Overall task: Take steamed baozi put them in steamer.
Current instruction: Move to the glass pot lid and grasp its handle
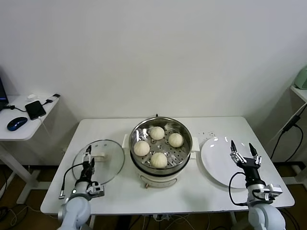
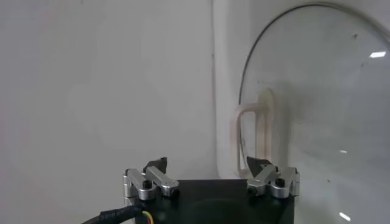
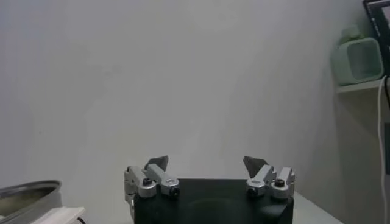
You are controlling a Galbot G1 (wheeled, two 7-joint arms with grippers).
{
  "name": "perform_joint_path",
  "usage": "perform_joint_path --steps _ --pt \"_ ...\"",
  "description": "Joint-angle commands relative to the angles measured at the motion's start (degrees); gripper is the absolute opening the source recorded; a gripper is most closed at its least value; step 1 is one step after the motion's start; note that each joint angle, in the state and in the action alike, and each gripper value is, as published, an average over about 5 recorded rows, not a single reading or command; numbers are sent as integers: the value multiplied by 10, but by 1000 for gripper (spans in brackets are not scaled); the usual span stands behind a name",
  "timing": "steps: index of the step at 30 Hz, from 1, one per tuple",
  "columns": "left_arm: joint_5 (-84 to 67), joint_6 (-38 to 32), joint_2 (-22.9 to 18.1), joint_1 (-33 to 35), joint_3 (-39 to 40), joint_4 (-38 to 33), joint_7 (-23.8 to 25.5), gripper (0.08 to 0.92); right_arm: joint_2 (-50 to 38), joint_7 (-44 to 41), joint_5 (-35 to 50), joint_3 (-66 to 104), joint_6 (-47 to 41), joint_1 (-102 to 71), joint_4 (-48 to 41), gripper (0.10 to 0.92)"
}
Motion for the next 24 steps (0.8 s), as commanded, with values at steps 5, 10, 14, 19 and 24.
perform_joint_path --steps 5,10,14,19,24 --pt "1 10 2 -36 10 46 2 823 5 1 -3 -1 3 -2 -4 823" --pt "-3 18 0 -50 13 60 -1 823 4 1 -2 -1 7 -2 -12 823" --pt "-9 27 -2 -61 17 75 -11 823 3 1 -1 -1 9 -1 -16 823" --pt "-14 32 -5 -75 21 92 -19 823 4 1 0 -2 9 2 -23 823" --pt "-17 37 -6 -87 21 100 -21 823 4 1 0 -3 9 5 -28 823"
